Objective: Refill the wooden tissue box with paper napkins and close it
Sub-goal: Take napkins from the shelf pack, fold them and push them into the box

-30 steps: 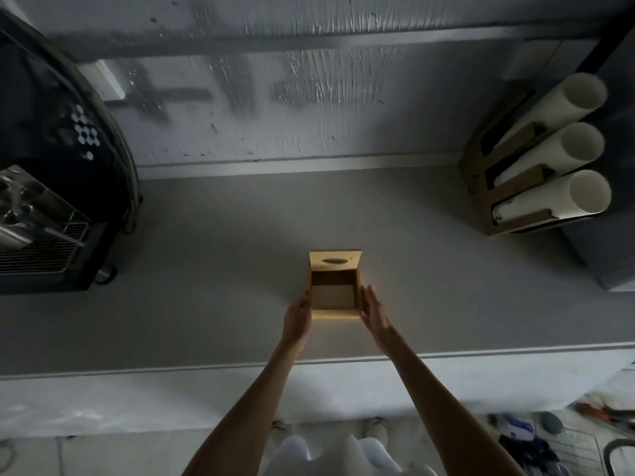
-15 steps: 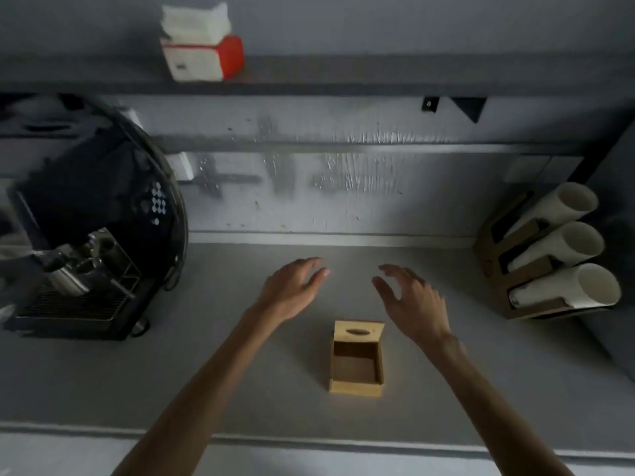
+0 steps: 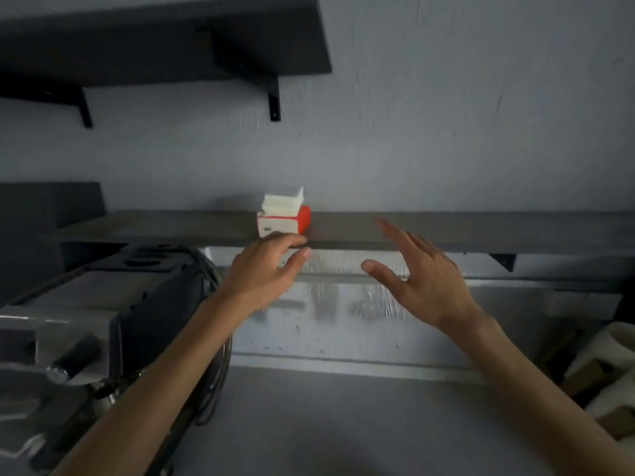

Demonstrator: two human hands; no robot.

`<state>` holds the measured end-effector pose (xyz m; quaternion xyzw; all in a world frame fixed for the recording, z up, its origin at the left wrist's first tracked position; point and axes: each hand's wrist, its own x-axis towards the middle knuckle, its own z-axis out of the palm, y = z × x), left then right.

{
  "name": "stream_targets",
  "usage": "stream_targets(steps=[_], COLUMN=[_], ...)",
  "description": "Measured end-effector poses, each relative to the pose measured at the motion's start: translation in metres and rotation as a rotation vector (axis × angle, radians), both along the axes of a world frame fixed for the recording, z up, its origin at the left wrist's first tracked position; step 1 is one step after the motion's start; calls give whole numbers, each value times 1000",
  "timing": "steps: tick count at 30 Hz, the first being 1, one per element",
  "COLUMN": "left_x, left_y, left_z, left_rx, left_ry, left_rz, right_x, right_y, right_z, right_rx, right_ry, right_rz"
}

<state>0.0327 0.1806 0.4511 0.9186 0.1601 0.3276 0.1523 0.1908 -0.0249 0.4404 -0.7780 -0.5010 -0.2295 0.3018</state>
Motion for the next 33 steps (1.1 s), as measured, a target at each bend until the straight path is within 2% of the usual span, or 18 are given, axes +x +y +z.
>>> stream_targets(steps=[4,6,10,12,14,18,23,28,33], left_x=[-16,-20,-11,7,29,71,104,106,99], left_y=[17,31,69,93,111,132,150,148,143], left_z=[11,18,51,68,82,92,83,81,78], left_rx=[-69,-163,-627,-723,-789,-906,-789,-733,-765], left_ry=[-52,-75,-276,-313,-276,-85,90,91,63], left_rz=[-21,-35,-48,20,70,121,181,169,156], right_x=[-11,-15,-17,-12,3,19,28,18,22], right_y=[18,33,81,115,153,215,256,255,258], right_z=[12,17,40,55,66,82,84,98,103], right_rx=[14,41,95,141,178,120,100,108,77], right_ry=[31,89,296,481,589,708,966,1169,1332], right_rz=[4,15,72,88,72,-21,-97,-162,-116])
